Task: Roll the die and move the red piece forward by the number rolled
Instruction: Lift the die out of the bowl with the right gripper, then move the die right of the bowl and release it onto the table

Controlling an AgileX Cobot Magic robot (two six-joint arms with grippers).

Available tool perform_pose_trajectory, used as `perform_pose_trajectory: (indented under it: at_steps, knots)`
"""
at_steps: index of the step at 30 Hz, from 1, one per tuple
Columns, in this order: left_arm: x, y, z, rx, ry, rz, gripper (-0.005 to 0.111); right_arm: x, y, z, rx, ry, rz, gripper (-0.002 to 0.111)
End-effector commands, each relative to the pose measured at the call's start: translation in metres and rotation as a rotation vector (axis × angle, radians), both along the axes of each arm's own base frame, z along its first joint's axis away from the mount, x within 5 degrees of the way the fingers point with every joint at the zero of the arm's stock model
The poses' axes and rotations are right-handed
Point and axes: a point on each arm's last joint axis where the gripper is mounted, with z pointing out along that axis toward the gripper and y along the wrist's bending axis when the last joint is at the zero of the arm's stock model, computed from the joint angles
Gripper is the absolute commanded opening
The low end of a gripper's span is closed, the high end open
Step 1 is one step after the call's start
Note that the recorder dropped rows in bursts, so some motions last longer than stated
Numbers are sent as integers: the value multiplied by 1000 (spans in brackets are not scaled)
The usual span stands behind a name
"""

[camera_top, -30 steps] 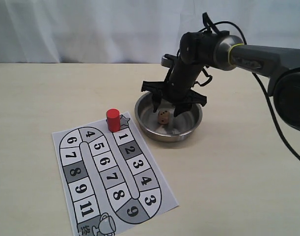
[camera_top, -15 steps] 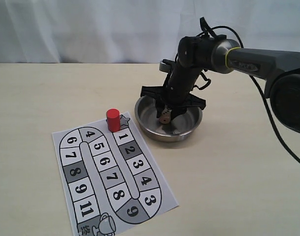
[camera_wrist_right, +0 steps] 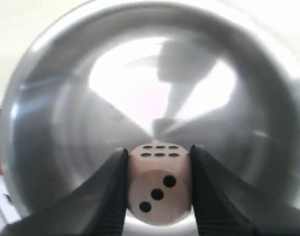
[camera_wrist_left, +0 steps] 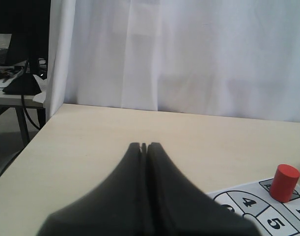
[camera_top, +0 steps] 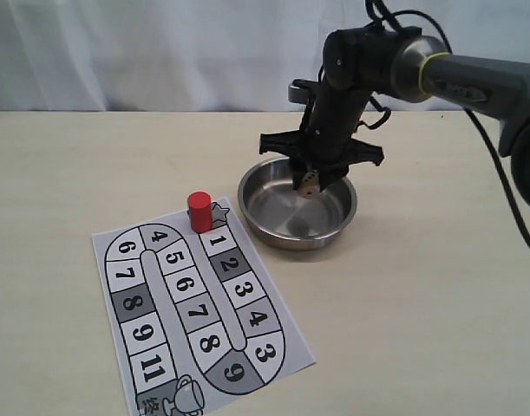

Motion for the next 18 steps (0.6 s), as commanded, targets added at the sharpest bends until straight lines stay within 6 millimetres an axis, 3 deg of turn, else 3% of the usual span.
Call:
perform_pose_trajectory:
  at_steps: [1, 10, 14, 18]
  knots:
    - [0, 0, 2, -3, -12, -7, 0, -12, -17, 33, -151, -2, 91, 4]
    - [0, 0, 2, -3, -12, -7, 0, -50, -50, 61, -362, 1, 189, 4]
    - [0, 0, 2, -3, -12, -7, 0, -69, -79, 63, -472, 2, 151, 4]
    - [0, 0, 2, -3, -12, -7, 0, -86, -121, 62, -452, 36, 67, 4]
